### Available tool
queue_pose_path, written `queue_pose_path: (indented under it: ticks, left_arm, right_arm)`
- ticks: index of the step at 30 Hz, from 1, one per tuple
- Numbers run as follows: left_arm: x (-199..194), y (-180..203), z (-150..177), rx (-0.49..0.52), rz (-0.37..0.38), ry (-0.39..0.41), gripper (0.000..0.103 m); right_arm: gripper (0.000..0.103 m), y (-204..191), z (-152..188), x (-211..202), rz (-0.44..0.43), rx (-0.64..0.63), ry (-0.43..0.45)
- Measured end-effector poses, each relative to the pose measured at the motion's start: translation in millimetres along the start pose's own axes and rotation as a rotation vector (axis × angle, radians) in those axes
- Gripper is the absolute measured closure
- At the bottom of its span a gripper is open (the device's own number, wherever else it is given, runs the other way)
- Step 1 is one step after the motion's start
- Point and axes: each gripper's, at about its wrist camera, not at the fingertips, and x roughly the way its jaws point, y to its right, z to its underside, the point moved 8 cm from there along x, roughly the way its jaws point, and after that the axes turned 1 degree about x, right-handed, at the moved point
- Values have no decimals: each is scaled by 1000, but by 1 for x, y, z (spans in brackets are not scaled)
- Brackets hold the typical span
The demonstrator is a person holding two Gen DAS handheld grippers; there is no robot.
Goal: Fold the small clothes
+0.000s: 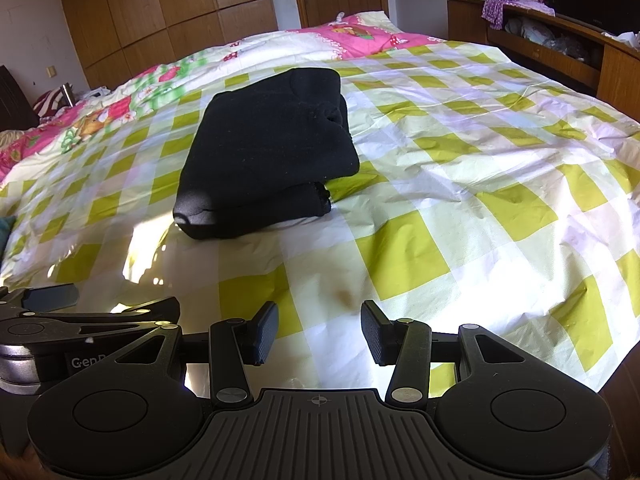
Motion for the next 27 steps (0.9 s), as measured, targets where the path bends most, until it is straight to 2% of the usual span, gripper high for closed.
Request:
queue_pose_path:
  ticks: [27]
  left_arm:
    - [0,-3,0,-13,-7,-2,0]
  right_arm:
    - [58,-3,1,0,-2,1,1]
